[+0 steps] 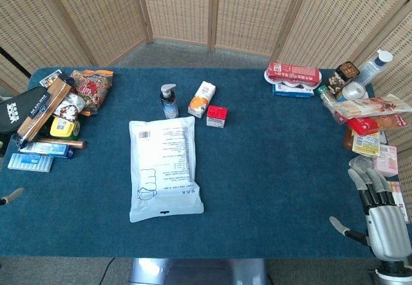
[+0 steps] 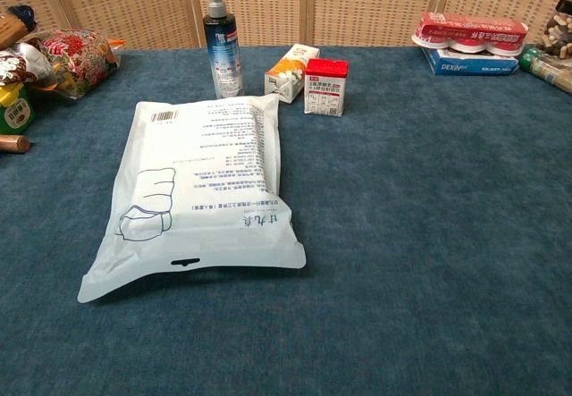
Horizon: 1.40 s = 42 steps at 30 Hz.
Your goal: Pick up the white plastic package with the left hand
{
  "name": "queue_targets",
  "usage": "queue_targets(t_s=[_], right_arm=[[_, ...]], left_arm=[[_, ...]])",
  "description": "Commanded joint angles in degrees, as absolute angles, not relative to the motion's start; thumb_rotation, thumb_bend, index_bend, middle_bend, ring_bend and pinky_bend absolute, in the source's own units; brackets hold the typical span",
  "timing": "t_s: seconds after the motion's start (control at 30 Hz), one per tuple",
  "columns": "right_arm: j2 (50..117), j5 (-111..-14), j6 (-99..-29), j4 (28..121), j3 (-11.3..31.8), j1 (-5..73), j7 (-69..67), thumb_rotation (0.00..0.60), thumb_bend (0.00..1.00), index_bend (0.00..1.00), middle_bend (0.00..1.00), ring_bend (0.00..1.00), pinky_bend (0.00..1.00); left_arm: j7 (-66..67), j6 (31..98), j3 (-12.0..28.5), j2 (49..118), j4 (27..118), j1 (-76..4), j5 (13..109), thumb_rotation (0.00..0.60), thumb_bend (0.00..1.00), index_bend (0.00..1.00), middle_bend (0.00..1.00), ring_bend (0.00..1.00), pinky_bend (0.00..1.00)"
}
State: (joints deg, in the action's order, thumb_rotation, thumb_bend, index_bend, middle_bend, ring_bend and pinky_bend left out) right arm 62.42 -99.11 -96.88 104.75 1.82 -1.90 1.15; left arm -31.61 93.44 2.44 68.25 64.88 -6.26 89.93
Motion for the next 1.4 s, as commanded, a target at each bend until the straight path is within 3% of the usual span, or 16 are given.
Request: queue_targets(t_s=[0.03,0.27,0.47,0.73,1.4], right_arm=[[62.4,-99.1,-96.9,104.7,1.8,-1.9,1.1,0.6,0.0,0.0,0.0,0.0,0.0],[62.7,-98.7,-96.0,104.8,1.7,-1.7,2.1,0.6,0.0,0.0,0.0,0.0,0.0],[62.4,-99.1,-96.7,105.1,1.7,-1.9,1.6,0.6,0.0,0.0,0.0,0.0,0.0],[62.0,-98.1,-97.1,105.1,2.2,-2.1,0.9,0.6,0.0,0.0,0.0,0.0,0.0],[62.6,-96.0,-95.6,104.8,2.7,-1.8,3.3,0.6,0.0,0.0,0.0,0.0,0.0]], left_arm=[[-31.3,93.1,2.3,68.4,64.7,-6.4,90.1,0.6,0.04,0.05,0.0,0.0,0.0],[-30.4,92.8,2.0,69.4,62.8,-7.6,92.1,0.6,0.04,0.05,0.0,0.0,0.0],[-18.9,93.5,0.1,67.4,61.4,-14.1,103.2,0.6,0.04,0.04,0.0,0.0,0.01],[-8.8,85.3,-3.7,63.7,65.6,-26.7,118.0,0.6,0.03,0.0,0.0,0.0,0.1],[-6.9,81.4,-10.3,75.9,50.9,-41.4,129.9,0.6,0.0,0.0,0.0,0.0,0.11]])
